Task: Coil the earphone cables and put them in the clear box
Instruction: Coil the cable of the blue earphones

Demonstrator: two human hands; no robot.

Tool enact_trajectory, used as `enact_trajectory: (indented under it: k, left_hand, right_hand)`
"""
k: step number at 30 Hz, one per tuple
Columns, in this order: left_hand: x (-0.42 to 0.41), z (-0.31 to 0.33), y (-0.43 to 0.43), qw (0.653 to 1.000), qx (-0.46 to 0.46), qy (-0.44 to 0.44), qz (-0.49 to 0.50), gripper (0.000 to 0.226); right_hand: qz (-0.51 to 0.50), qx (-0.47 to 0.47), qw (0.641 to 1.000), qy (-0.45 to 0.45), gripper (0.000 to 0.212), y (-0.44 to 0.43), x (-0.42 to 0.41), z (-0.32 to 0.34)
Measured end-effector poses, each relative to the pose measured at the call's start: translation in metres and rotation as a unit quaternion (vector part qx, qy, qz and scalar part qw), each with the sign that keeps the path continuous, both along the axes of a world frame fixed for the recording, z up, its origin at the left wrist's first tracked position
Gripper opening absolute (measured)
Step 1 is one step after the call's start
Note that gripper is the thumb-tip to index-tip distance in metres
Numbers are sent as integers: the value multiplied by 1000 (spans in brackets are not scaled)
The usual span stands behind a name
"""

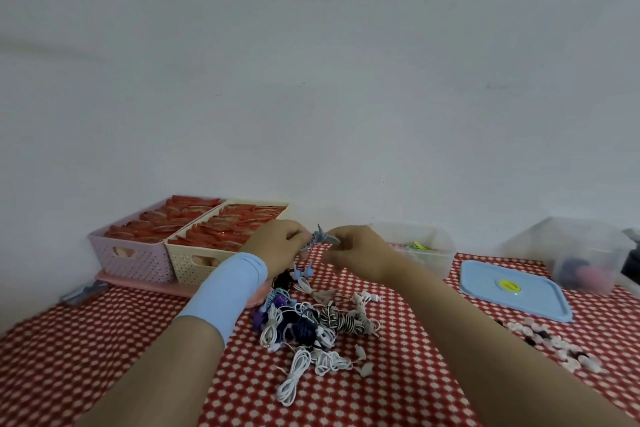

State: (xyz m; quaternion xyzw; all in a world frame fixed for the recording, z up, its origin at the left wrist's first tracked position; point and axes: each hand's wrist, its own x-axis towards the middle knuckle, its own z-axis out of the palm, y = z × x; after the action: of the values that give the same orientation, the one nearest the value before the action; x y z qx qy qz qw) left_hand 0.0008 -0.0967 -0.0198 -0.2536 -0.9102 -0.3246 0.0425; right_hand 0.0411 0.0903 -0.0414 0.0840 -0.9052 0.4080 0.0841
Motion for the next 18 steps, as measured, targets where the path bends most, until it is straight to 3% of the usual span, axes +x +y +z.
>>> enact_trajectory:
  k: [5, 11, 14, 18]
  left_hand:
    - [15, 12, 23, 986, 127, -97, -48, 28]
    - [47, 6, 84, 914, 292, -258, -112, 19]
    - [63, -4, 117, 933, 250, -236, -105, 17]
    - [79, -22, 156, 982, 96, -136, -94, 20]
  right_hand:
    - [22, -120, 992, -18, 6, 15, 21, 15]
    - [-17, -196, 979, -55, 15, 76, 62, 16]
    - [-52, -195, 977, -65, 12, 111, 85, 11]
    - [-109, -119, 979, -123, 10, 152, 113, 0]
